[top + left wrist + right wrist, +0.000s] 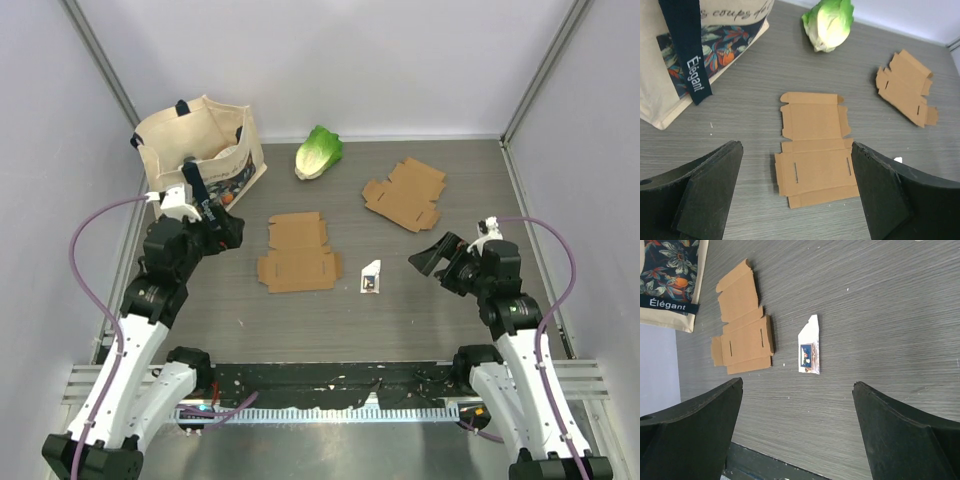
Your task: Fold the paper box
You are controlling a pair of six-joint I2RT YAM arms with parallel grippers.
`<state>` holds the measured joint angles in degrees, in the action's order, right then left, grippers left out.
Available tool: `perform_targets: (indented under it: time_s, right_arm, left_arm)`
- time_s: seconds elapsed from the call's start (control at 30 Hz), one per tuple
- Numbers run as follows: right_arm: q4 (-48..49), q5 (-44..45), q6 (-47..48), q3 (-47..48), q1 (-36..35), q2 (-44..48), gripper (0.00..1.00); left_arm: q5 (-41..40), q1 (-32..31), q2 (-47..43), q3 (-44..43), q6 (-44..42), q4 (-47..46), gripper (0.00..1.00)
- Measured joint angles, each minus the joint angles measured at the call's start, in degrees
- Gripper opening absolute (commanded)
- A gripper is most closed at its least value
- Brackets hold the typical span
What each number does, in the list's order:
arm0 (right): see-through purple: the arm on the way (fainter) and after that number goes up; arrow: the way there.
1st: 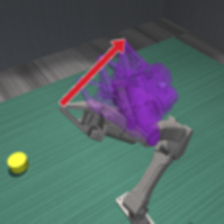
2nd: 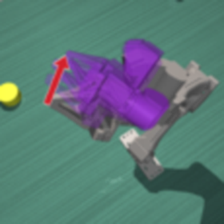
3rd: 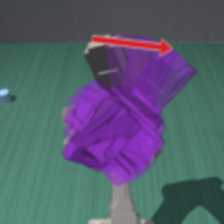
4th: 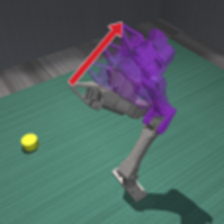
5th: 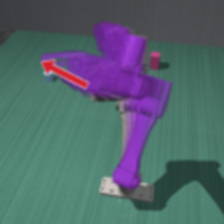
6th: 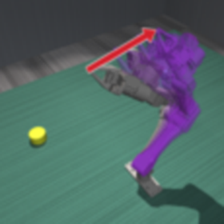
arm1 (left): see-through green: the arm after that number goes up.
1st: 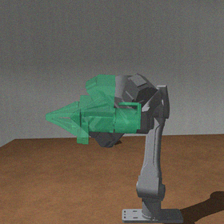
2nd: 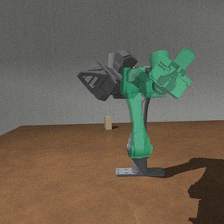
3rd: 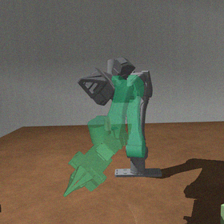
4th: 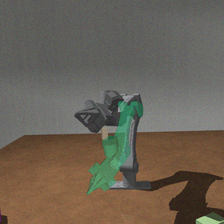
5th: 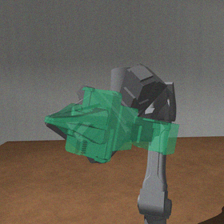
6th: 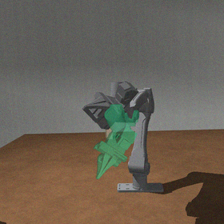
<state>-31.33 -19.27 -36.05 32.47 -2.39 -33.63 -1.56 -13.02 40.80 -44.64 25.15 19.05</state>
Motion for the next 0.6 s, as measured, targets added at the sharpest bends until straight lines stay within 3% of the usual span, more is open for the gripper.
perform_targets:
  time_s: [0.23,0.43,0.5,0.6]
  right_arm:
    - [6.5,-0.1,0.6,-0.2,-3.7,-8.8,0.96]
    - [13.6,5.9,0.1,5.1,-27.9,-24.3,0.96]
    - [17.0,5.5,-0.9,5.8,-33.5,-28.0,0.95]
    - [21.3,5.2,-2.6,5.3,-36.4,-31.7,0.91]
  left_arm:
    - [2.7,0.0,3.7,0.0,0.2,0.1,0.94]
    - [4.2,0.0,3.6,0.0,2.1,2.7,0.95]
    - [4.0,0.0,3.6,0.0,4.2,5.4,0.95]
    - [3.7,0.0,3.4,1.8,8.0,7.0,0.93]
